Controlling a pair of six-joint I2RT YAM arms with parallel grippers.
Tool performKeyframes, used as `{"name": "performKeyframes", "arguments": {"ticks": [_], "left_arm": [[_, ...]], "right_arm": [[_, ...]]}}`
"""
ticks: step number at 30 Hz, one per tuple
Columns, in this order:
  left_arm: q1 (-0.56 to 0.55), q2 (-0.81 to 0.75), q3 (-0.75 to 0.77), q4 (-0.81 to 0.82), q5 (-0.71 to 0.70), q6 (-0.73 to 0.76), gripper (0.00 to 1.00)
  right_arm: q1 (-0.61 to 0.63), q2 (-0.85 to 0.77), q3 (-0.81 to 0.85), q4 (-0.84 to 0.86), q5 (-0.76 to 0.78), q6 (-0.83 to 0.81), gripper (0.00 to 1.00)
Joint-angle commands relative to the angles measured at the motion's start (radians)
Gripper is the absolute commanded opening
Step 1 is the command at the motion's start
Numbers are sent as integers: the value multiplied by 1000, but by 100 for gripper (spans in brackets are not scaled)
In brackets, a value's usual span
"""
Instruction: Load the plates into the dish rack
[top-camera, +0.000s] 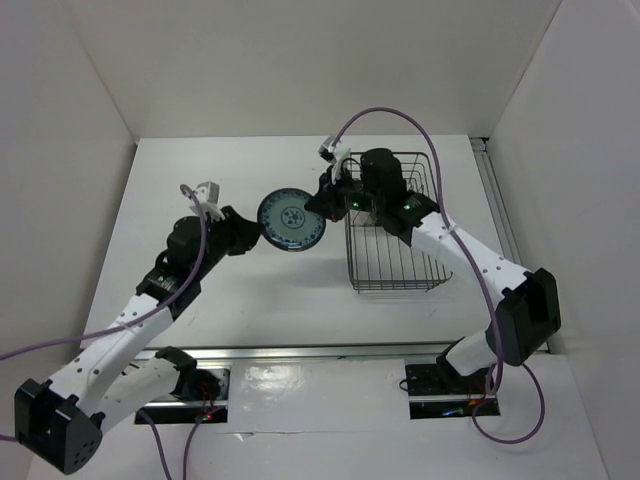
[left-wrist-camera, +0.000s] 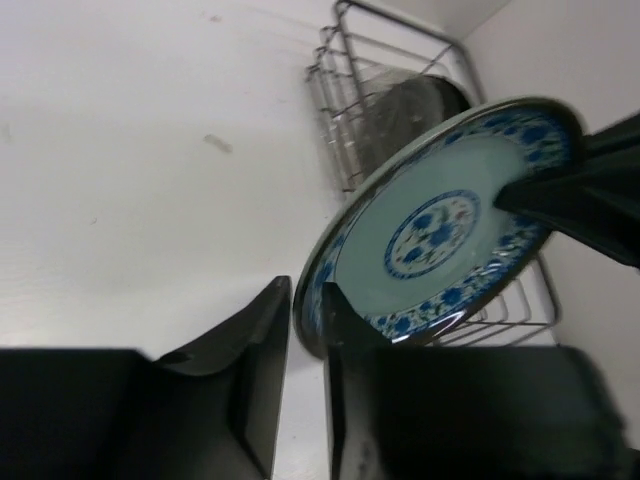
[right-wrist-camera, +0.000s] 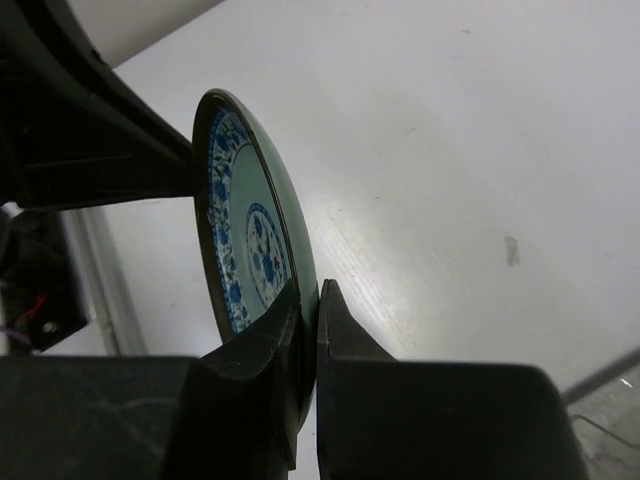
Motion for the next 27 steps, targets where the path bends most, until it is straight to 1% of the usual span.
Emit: {"name": "performKeyframes", "arguments": {"ticks": [1,2,3,4,5,6,9,10,12,13,16,17,20,24,27], "left_arm": [[7,90,146,-116,-65,-63,35],[7,151,171,-155,-80,-72,36],[7,182,194,-192,-92,-73,36],[7,210,217,-227,-92,-83,36],[7,233,248,-269,-92,-83,36],[7,268,257,-283,-92,-83,36],[-2,289,257,-294,-82,-83,36],[-2,290,257,-294,-82,-83,36],[-2,290,236,-294,-82,-70,36],[-2,280,236,-271,-82,-69,36],[-11,271,210,-249,-54,-56,36],[-11,271,210,-235,-54,-56,36],[-11,293,210,-235,-34,-56,36],[-11,293,210,-223,-25,-56,36],[-11,302,210,-223,-25,-56,36]], "right_arm": [[7,-73,12,71,257,10,0],[7,-91,-17,88,360,52,0],[7,-107,-18,101,547,71,0],[-19,-122,-28,101,631,94,0],[-39,-146,-28,101,702,144,0],[-86,-147,-28,92,769,158,0],[-148,-182,-39,82,857,159,0],[-194,-182,-39,53,902,159,0],[-245,-182,-27,24,917,149,0],[-303,-182,-27,24,898,149,0],[-375,-182,-38,35,862,162,0],[-403,-182,-38,45,871,162,0],[-435,-147,-38,33,882,162,0],[-435,-82,-38,42,893,162,0],[-435,-49,-38,51,928,162,0]]}}
